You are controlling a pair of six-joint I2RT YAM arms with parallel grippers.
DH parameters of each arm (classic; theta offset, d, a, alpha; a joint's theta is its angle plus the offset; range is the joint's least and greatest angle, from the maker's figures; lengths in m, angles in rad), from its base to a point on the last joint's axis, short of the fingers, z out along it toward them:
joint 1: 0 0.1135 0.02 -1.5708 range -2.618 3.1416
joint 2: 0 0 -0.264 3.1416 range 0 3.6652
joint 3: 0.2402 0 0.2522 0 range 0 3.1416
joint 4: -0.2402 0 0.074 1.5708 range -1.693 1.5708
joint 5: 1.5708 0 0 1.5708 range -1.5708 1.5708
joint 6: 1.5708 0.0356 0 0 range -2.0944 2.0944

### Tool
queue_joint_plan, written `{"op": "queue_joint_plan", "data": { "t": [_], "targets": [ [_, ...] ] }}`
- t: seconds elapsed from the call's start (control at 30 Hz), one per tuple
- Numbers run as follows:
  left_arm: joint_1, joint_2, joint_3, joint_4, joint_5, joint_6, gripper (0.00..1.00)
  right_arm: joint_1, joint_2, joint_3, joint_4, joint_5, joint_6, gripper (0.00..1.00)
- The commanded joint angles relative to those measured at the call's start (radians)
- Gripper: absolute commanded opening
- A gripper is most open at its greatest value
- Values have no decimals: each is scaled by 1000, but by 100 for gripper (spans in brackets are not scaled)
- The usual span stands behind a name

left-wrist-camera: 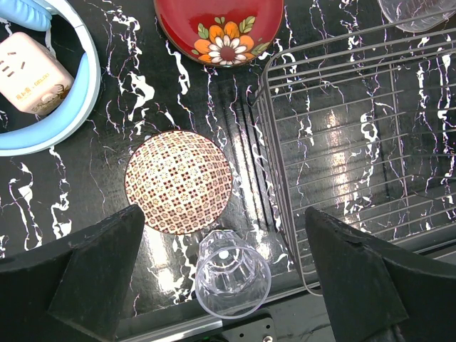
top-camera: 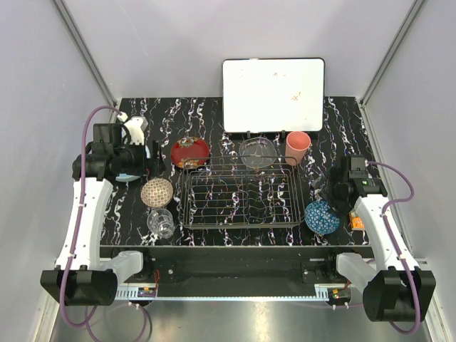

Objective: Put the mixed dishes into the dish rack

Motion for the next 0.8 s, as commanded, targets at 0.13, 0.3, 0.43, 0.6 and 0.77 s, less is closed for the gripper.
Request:
{"op": "queue_joint_plan", "data": {
  "t": [0.13,0.3,0.43,0.6,0.77],
  "targets": [
    [-1,-17,-17,39,-6,22,99,3,53,-33,45,-30,29,100],
    [-1,-24,-37,49,-3,25,99,3,45,-50,107,1,49,100],
    [-1,-26,-42,51,-6,30,99,3,60,-60,150,13,58,100],
    [-1,-30,-42,55,-21,36,99,3,146,-79,186,15,63,100],
    [-2,-29,-40,60,-26,42,99,3,168,-116,207,45,64,94]
  ]
}}
